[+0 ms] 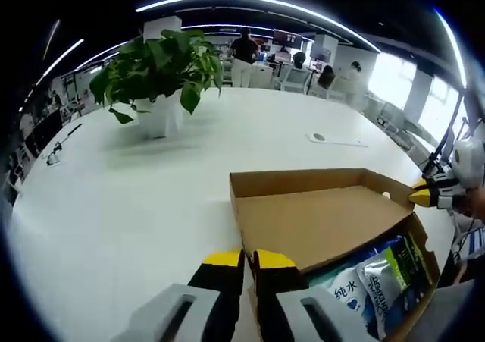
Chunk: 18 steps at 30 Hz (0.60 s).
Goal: Operate the shoe box by opening the lid, removing the specified soft item, and placing it in the target area until the item is outside and the box remains undamaged.
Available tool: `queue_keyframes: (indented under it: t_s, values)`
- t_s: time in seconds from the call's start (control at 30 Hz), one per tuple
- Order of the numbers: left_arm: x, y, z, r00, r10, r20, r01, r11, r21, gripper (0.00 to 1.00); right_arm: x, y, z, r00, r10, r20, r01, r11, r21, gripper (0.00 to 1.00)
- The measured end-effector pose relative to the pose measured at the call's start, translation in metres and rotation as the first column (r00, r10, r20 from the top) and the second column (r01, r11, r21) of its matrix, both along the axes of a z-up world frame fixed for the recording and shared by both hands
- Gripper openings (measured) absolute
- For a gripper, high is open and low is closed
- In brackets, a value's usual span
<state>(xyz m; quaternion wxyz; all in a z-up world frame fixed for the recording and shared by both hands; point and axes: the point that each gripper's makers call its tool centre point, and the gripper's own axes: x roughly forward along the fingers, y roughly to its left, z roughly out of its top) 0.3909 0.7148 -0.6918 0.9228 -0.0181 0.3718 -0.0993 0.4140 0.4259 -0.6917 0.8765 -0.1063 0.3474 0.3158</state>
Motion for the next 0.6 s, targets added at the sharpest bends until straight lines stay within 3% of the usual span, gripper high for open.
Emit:
queue_keyframes:
  t_s: [0.3, 0.6]
  values:
    - [-0.019, 0.001, 0.006, 0.999, -0.032, -0.011, 0.033, 0.999, 0.030, 0.16, -0.018, -0.002, 0.002, 1.000, 0.021, -0.019, -0.021, 1.000, 0.019, 0.21]
    - [-0.038, -0.008, 0.019, 0.998, -0.067, 0.005, 0.067, 0.998, 0.015, 0.20, -0.041, -0.001, 0.014, 0.998, 0.059, -0.031, -0.058, 0.997, 0.041, 0.31]
